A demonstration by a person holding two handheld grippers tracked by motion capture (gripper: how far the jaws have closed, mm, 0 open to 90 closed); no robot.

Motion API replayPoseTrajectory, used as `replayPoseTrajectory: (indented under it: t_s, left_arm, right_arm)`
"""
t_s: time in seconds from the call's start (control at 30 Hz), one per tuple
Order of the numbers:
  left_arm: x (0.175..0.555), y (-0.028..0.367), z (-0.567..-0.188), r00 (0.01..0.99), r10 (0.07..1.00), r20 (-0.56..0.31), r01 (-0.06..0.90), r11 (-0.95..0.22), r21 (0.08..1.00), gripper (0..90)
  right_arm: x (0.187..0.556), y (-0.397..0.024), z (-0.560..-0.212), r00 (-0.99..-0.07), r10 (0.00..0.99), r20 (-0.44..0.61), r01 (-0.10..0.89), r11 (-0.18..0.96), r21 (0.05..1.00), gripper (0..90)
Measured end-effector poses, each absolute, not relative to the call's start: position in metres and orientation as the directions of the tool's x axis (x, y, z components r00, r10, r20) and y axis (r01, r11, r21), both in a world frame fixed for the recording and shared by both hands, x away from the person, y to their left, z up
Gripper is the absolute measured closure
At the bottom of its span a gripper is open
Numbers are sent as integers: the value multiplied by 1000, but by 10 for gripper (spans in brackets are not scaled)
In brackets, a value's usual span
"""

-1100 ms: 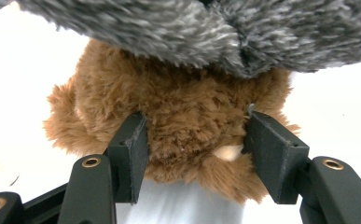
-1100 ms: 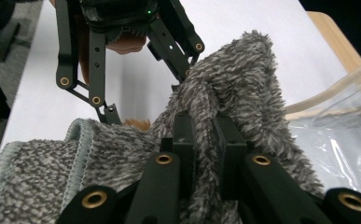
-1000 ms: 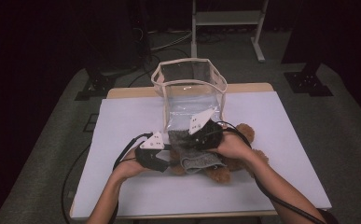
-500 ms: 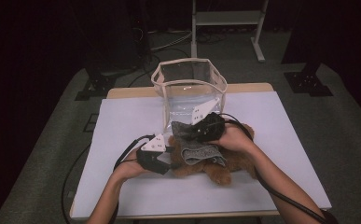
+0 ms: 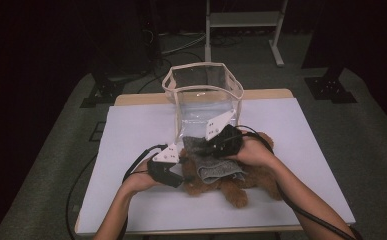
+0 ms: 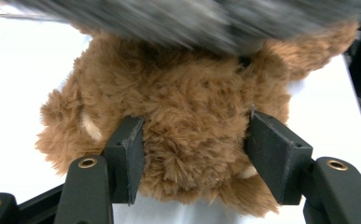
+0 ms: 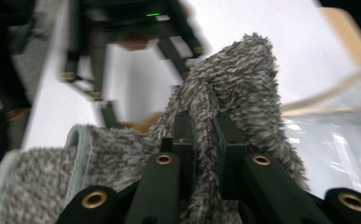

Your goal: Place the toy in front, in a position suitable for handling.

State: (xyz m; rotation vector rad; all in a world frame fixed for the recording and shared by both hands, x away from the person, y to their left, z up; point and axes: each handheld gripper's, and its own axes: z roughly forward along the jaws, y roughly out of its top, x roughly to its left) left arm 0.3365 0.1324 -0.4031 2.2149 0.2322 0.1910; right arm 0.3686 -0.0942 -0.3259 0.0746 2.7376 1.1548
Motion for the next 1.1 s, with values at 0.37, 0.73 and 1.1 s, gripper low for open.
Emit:
replayPoseTrajectory:
  t_s: [0.37,0.73,1.1]
  left_arm:
    - [334,131,-397,970,232,65,86,-585,807,379]
    - [331,128,-392,975,204,89,54,-605,794,391]
    - [326,123,-393,976,191,108,40,-639,768,386]
  right_arm:
    - [363,-95,-340,-996,57,-67,-7,705,709,805]
    - [359,-131,-338,-994,88,-58,24,724,689,804]
    - [355,-118,-340,-998,41,-54,-9,705,709,804]
